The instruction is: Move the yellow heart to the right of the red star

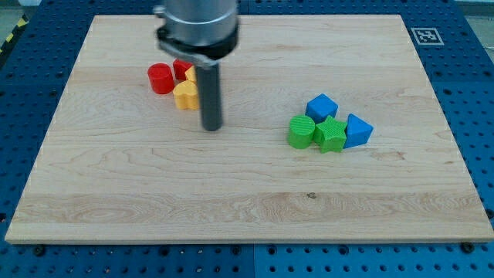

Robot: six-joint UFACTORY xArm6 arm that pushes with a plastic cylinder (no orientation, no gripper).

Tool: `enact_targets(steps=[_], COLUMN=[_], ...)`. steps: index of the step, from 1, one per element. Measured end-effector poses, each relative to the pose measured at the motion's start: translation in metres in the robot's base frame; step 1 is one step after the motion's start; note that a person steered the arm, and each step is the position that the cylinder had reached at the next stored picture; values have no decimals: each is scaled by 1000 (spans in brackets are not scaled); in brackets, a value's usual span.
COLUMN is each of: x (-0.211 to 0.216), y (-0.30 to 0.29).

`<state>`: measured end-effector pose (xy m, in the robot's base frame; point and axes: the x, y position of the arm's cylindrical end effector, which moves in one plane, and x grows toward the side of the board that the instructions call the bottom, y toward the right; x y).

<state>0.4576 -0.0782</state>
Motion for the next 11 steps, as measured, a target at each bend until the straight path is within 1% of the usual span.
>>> enact_targets(steps=[1, 4, 5, 6, 8, 9, 10, 11], x=[-17, -85, -102, -115, -118, -133, -148, -155], y=[-35, -36, -31, -13, 50, 48, 0, -3])
